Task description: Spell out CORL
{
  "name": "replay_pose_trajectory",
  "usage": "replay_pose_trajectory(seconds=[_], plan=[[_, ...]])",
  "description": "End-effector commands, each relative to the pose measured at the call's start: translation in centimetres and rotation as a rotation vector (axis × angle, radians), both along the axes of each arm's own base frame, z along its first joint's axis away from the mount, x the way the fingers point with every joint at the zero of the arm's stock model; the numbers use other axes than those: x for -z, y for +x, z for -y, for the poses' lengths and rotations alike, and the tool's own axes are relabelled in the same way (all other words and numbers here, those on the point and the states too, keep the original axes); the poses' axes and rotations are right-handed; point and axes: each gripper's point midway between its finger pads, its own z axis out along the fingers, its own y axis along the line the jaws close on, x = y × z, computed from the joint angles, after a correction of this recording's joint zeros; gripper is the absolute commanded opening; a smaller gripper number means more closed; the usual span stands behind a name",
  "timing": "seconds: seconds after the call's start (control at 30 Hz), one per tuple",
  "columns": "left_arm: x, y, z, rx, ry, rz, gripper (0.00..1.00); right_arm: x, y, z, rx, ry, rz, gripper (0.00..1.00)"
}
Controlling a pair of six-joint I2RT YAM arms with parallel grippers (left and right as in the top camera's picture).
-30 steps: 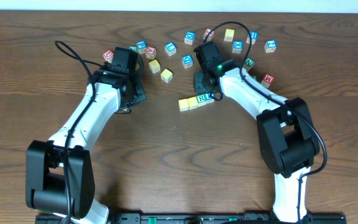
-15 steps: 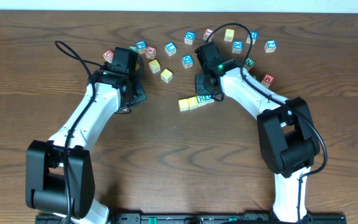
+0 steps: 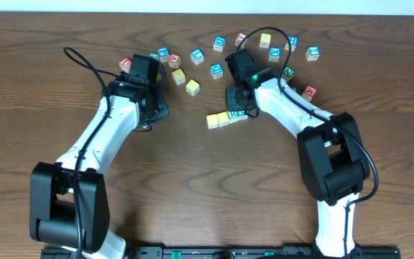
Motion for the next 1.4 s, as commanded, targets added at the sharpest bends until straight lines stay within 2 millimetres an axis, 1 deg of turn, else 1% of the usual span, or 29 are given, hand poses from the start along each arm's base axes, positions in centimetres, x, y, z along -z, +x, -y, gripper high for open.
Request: replay_pose_trajectory(seconds=[0.0,0.2,0.33,0.4,0.57,0.67,0.77,0.87,1.07,1.2,1.37], plan=[[0.0,0.1,0.0,-0.004,0.003,0.001,0.08,0.0,-0.2,-0.5,-0.039,-0.008,0.002,0.01],[0.0,0.1,0.0,-0.004,0.003,0.001,0.08,-0.2,0.0,-1.1,-0.081,0.01,0.01,0.01],[0.0,0.1,0.0,-0.004,0.003,0.001,0.07,-1.1,0.6,-1.0,-0.09,0.026,0.02,0.01],[0.0,0.1,0.0,-0.004,0.003,0.001,0.07,-2.0,1.1,-0.6,-0.08,0.03,0.031,0.01],[0.0,0.1,0.2,-0.001,0.003,0.001,0.08,-4.5,1.8,0.8,-0.053,0.039,0.069,0.05],[0.0,0.0,0.5,0.009,0.003,0.002,0.07,-5.3,1.9,1.8,-0.033,0.04,0.071,0.06],[0.0,0.0,1.1,0.022,0.002,0.003,0.08,-4.8,1.4,2.6,-0.022,0.031,0.04,0.07],[0.4,-0.2,1.5,0.0,-0.006,-0.006,0.08,-4.2,0.7,3.2,-0.015,0.016,0.004,0.06],[1.0,0.0,1.6,-0.016,-0.01,-0.015,0.07,-3.2,0.2,3.3,-0.017,0.012,-0.007,0.06],[1.0,0.1,1.7,-0.016,-0.011,-0.013,0.07,-2.2,0.2,3.4,-0.026,0.012,0.005,0.06],[1.0,0.1,1.7,-0.016,-0.011,-0.013,0.07,-1.7,0.5,3.2,-0.043,0.015,0.027,0.06]])
